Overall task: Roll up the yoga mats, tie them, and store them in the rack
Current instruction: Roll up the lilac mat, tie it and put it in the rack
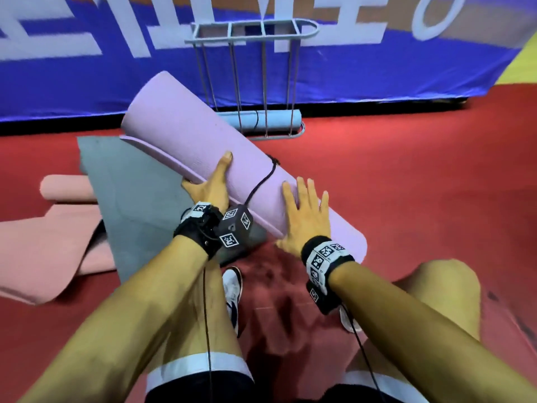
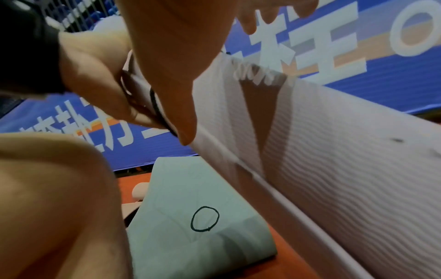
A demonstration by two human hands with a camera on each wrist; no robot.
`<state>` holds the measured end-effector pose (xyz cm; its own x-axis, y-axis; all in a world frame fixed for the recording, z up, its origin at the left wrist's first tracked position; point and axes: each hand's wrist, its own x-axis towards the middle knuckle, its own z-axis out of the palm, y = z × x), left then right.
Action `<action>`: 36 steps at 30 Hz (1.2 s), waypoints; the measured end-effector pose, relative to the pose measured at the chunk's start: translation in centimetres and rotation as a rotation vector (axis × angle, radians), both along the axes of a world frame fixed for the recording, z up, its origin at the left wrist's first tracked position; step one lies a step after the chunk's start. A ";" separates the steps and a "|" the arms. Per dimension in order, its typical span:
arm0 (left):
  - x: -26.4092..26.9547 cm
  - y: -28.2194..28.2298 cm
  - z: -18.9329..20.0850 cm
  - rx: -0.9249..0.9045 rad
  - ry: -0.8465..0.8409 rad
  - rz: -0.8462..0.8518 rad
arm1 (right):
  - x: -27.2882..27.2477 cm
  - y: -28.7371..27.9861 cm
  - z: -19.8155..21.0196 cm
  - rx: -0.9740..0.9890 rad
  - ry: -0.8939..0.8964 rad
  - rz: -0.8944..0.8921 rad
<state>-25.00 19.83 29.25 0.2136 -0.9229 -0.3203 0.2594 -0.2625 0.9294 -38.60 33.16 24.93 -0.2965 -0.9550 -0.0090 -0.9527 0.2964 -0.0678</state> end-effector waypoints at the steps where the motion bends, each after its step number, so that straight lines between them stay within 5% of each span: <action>1: 0.3 -0.2 1.0 -0.005 0.015 0.012 | 0.0 -0.1 0.9 -0.008 0.021 -0.011; 13: 3.6 -0.3 7.9 0.209 0.316 0.093 | -0.4 -1.5 13.0 -0.215 0.225 0.039; 15: 4.1 2.1 10.4 0.055 0.113 0.143 | -0.7 -1.4 14.3 -0.254 0.281 0.057; 17: 4.7 3.9 11.1 -0.288 -0.242 0.240 | -0.7 -1.2 15.3 -0.289 0.331 0.068; 20: 4.9 5.4 10.6 -0.782 -0.795 0.134 | -0.5 -0.8 16.3 -0.289 0.362 0.062; 22: 4.5 5.5 10.4 -0.909 -0.984 0.025 | -0.3 -0.4 16.7 -0.290 0.373 0.067; 31: 3.0 6.0 11.8 -0.877 -0.931 -0.123 | -0.2 1.5 17.6 -0.296 0.403 0.092; 36: 0.7 8.4 12.0 -1.043 -0.942 -0.326 | -0.3 2.3 18.1 -0.283 0.429 0.116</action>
